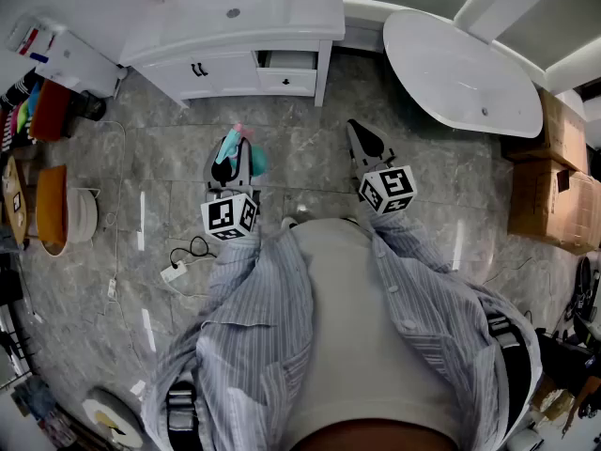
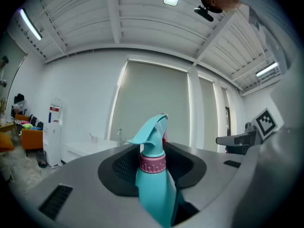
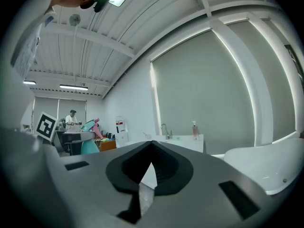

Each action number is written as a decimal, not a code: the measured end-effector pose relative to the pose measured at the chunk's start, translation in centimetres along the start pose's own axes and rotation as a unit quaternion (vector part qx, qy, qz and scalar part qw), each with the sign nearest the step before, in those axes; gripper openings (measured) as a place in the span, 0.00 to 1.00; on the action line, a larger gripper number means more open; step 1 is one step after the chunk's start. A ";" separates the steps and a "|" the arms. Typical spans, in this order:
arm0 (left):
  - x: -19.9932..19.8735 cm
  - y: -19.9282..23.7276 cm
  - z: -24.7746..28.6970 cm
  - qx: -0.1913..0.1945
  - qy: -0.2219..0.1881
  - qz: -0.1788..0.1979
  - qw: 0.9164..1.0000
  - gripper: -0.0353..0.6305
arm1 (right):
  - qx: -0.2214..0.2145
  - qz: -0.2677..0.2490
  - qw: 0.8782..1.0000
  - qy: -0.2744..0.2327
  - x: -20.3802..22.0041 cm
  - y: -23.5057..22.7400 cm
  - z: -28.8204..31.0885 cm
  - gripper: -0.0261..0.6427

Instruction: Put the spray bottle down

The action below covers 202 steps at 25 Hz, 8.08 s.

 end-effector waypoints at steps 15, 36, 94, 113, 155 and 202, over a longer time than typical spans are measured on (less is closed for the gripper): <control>0.1 -0.3 -0.2 0.010 0.000 -0.001 1.000 0.28 | -0.017 0.005 1.000 0.005 0.6 1.1 -0.2 0.06; 0.1 2.9 0.3 0.048 -0.001 -0.005 0.999 0.27 | 0.014 -0.008 1.000 0.010 0.6 3.8 1.4 0.06; -1.0 6.4 48.4 0.101 0.027 0.004 0.995 0.26 | 0.016 0.009 0.999 0.029 -4.5 -25.5 38.1 0.06; 3.1 4.6 67.7 0.338 0.031 0.043 0.940 0.26 | 0.135 0.036 0.988 0.064 -1.6 -31.7 50.8 0.06; 13.1 2.8 82.8 0.349 0.042 0.050 0.935 0.27 | 0.250 0.061 0.959 0.115 3.2 -39.5 50.9 0.06; 0.8 13.6 59.7 0.094 0.037 0.058 0.993 0.06 | 0.101 0.042 0.993 0.050 -1.3 -32.3 45.0 0.06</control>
Point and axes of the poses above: the fingertips, and each gripper's own axes: z forward along the fingers, y to its left, x out of its underside, the point moved 2 cm from there along -z, backward along the fingers, and after that the axes turned 1 degree about y, right-handed, at the moved point
